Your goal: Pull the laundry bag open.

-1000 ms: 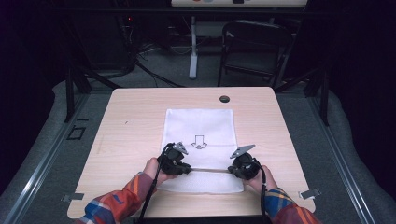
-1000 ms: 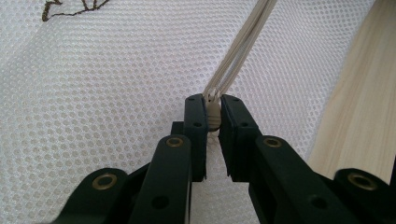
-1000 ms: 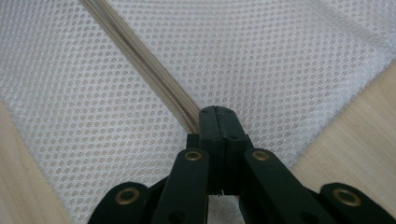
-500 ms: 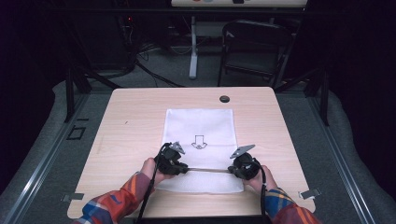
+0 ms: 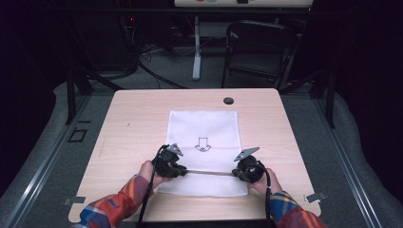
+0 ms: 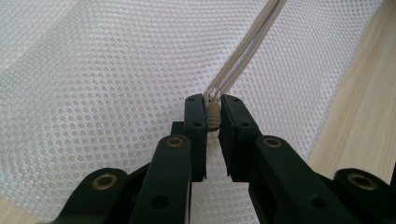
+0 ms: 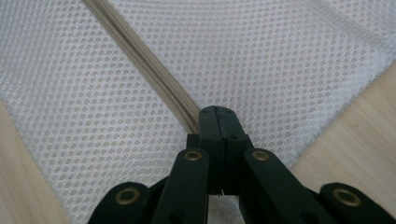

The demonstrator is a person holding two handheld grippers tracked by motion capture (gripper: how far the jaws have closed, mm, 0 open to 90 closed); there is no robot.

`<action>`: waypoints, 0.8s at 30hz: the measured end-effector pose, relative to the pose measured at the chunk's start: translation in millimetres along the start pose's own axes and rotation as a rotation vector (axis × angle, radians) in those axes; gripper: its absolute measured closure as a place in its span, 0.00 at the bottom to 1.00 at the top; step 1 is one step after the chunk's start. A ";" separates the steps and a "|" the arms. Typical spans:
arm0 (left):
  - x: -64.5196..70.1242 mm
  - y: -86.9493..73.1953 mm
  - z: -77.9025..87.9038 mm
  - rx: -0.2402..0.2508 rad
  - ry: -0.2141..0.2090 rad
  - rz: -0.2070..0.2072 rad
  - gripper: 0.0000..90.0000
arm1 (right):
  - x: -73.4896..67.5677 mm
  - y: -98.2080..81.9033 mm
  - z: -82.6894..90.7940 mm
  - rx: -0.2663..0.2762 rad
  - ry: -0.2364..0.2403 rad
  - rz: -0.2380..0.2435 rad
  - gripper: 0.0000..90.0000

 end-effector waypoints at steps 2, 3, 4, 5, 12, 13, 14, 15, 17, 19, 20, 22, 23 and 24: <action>-1.3 -1.1 1.5 0.000 0.000 0.004 0.90 | 0.5 -0.2 0.2 -0.005 -0.005 0.005 1.00; -1.9 -1.9 2.2 0.003 0.005 0.006 0.90 | 0.5 -0.2 0.2 -0.005 -0.005 0.004 1.00; -2.3 -2.4 2.7 0.005 0.002 0.009 0.90 | 0.4 -0.2 0.2 -0.005 -0.006 0.003 1.00; -2.9 -3.1 3.5 0.002 0.003 0.007 0.90 | 0.4 -0.2 0.2 -0.005 -0.006 0.004 1.00; -7.6 -7.5 9.7 0.007 0.015 0.024 0.90 | 0.3 -0.1 0.3 -0.007 -0.007 0.003 1.00; -8.3 -8.4 11.1 0.010 0.019 0.027 0.90 | 0.0 0.0 0.0 -0.003 -0.007 0.000 1.00; -8.8 -8.9 11.9 0.012 0.018 0.029 0.90 | 0.0 0.0 0.0 -0.003 -0.007 0.000 1.00; -9.7 -9.7 12.8 0.012 0.022 0.029 0.90 | 0.0 0.0 0.0 -0.003 -0.007 0.000 1.00; -10.8 -11.3 14.4 0.012 0.023 0.033 0.90 | 0.0 0.0 -0.1 -0.003 -0.007 0.001 1.00; -11.6 -12.6 15.7 0.014 0.026 0.037 0.90 | 0.0 0.0 0.0 -0.004 -0.008 0.000 1.00; -12.2 -13.1 16.5 0.014 0.027 0.037 0.90 | -0.1 0.1 -0.1 -0.003 -0.008 0.000 1.00; -12.9 -14.1 17.7 0.017 0.026 0.045 0.90 | -0.1 0.1 0.0 -0.003 -0.008 0.000 1.00; -13.6 -14.8 18.4 0.017 0.028 0.044 0.90 | 0.0 0.1 -0.1 -0.004 -0.008 0.001 1.00; -13.8 -15.4 19.1 0.018 0.028 0.047 0.90 | -0.1 0.0 0.0 -0.003 -0.008 0.000 1.00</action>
Point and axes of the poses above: each handheld gripper's, and its own axes: z roughly backward along the jaws, y roughly out of its top, x roughly to its right, the point moved 5 cm from there along -z, roughly forward along the jaws, and after that the axes turned 6 degrees about z, right-handed, at the moved point
